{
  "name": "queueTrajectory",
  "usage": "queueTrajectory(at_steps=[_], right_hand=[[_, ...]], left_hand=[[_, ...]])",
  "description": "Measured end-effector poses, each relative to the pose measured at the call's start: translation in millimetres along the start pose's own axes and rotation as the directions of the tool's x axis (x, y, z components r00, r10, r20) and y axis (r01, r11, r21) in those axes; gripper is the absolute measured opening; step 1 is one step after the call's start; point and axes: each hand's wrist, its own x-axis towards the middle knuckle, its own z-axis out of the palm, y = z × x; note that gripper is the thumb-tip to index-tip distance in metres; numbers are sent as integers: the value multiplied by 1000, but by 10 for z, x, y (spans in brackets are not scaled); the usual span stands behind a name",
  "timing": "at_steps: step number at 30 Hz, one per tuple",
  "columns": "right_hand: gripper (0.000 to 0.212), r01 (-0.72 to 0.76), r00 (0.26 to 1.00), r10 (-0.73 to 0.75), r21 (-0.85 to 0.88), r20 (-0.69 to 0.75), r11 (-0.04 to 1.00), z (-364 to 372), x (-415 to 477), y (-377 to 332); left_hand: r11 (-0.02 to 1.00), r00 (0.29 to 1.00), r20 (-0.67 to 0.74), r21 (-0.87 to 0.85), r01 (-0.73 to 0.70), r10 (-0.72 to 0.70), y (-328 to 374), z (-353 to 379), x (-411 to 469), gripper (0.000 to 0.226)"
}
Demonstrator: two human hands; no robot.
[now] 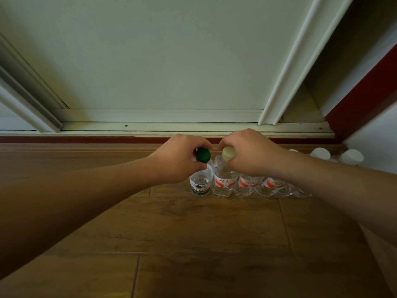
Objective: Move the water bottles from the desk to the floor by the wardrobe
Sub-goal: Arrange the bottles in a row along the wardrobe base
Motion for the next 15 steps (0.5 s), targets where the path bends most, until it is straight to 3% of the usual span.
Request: queueTrajectory(at_steps=[15], right_hand=[[42,30,999,-31,-28,-13,999,3,9,-9]], left_hand=[[999,1000,2,31,-11,11,19,-8,-26,47]])
